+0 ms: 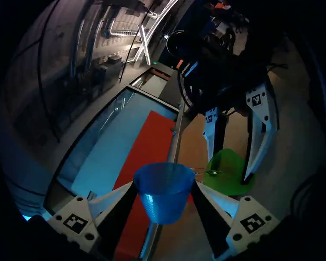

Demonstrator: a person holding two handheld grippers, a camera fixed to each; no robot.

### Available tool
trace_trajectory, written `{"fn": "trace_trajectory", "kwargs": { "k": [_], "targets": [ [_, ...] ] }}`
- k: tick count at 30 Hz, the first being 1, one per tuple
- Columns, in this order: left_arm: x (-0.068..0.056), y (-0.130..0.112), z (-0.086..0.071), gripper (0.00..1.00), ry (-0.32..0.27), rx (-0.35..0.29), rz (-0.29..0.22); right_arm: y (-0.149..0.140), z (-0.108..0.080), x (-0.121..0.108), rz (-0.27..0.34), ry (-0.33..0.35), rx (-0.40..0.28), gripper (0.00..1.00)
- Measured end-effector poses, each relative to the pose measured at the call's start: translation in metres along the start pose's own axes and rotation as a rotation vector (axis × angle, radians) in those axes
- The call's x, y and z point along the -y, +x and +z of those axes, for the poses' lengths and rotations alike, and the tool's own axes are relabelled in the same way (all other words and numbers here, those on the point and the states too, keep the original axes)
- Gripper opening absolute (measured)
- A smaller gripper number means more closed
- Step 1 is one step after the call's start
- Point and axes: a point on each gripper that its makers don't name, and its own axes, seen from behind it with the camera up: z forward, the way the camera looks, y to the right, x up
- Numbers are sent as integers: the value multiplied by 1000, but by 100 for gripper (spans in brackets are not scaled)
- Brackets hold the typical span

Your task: Pour water

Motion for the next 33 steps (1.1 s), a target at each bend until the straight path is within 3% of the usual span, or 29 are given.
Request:
{"fn": "trace_trajectory", "kwargs": {
  "k": [33],
  "targets": [
    [-4, 5, -1, 85, 1, 5, 80, -3, 3, 2, 2, 4, -1, 91]
  ]
}}
